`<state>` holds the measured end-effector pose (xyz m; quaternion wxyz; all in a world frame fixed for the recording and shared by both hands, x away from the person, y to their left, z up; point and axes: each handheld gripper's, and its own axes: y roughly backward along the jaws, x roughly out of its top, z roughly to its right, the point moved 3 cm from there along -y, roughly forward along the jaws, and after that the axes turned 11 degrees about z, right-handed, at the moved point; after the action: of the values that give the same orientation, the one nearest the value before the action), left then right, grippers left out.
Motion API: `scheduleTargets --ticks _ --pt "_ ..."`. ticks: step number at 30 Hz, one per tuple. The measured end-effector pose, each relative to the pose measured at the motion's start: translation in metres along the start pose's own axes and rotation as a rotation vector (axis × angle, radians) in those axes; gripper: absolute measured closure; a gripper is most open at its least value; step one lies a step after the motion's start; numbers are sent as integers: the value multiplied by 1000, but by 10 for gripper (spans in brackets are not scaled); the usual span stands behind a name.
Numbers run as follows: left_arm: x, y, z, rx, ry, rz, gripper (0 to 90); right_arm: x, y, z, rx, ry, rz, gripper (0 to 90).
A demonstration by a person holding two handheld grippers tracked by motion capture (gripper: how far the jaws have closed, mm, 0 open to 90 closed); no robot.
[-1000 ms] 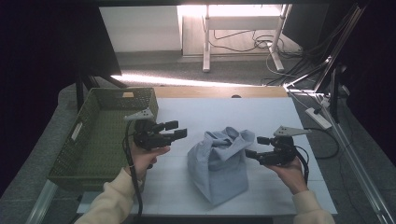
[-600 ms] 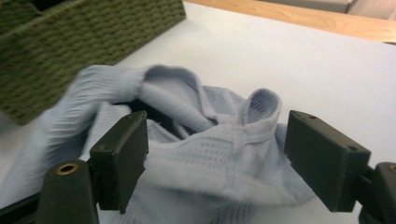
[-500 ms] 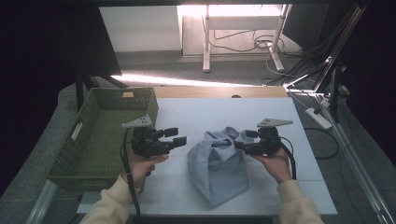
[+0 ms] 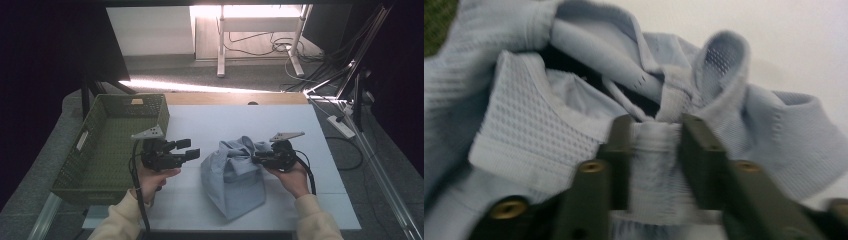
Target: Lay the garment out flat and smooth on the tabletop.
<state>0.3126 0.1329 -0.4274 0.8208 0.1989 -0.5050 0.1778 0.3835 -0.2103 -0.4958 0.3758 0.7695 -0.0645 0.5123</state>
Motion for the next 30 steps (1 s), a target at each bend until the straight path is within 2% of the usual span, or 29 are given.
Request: scheduleTargets --ticks 2,9,15,20,23,27,30 --pt "-1 1 0 1 1 3 338 0 1 1 -6 6 -3 829" --pt "1 4 3 10 -21 10 334 5 12 1 -17 40 46 846" --pt "1 3 3 10 -31 3 329 21 23 4 -93 147 112 850" --pt "2 4 4 10 -35 9 328 38 23 22 -149 142 171 851" --pt "3 5 4 11 -38 12 327 48 15 35 -172 143 184 850" --pt "3 7 4 14 -34 14 327 58 -4 56 -207 129 149 850" --pt "3 9 3 19 -36 16 326 57 -18 75 -239 90 132 849"
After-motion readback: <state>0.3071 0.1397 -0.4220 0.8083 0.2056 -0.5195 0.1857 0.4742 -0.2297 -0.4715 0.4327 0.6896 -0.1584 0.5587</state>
